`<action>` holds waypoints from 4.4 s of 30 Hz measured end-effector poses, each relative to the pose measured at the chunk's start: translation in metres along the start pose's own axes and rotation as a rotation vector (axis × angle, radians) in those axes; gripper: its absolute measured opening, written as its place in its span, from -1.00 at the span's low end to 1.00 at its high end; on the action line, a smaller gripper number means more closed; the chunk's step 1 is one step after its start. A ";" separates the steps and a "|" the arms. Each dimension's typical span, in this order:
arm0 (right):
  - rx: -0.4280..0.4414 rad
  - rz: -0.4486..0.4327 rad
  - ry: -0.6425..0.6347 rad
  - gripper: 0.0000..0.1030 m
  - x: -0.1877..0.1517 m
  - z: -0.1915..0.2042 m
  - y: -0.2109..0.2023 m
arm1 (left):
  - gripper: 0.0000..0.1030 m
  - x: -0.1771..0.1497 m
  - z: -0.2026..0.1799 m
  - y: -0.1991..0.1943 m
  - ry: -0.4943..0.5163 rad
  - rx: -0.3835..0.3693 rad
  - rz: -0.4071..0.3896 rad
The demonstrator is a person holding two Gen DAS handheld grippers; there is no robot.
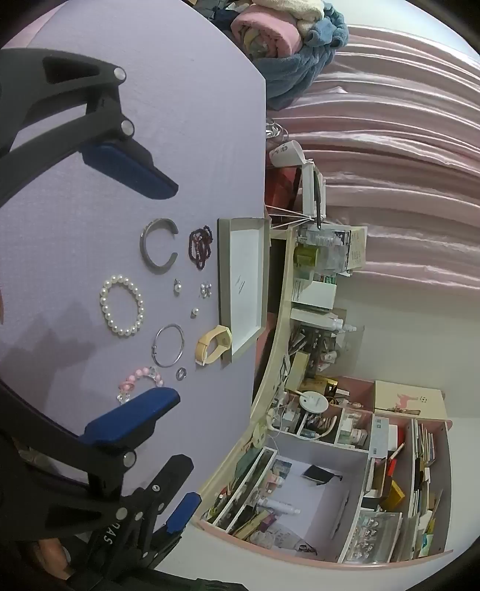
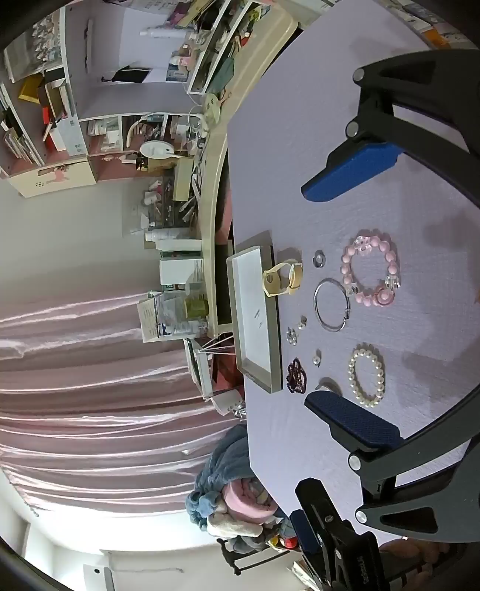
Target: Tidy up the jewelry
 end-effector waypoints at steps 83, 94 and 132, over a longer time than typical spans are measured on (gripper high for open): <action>-0.003 0.002 -0.002 0.97 0.001 -0.002 0.004 | 0.97 -0.004 0.004 0.009 0.000 0.002 0.007; -0.002 0.003 -0.001 0.97 0.002 -0.004 0.005 | 0.97 -0.004 0.004 0.009 0.001 0.003 0.008; -0.045 0.514 -0.098 -0.58 -0.048 -0.049 0.143 | 0.77 -0.028 0.024 0.105 -0.014 -0.003 0.321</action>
Point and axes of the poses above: each gripper's, at about its wrist camera, not at the fingertips, and y roughly the way its jaws point, z to its left, x to its top, the point moved 8 cm from there along y, roughly the way its jaws point, and after that the axes turned 13 degrees about z, right-handed, at the moved point
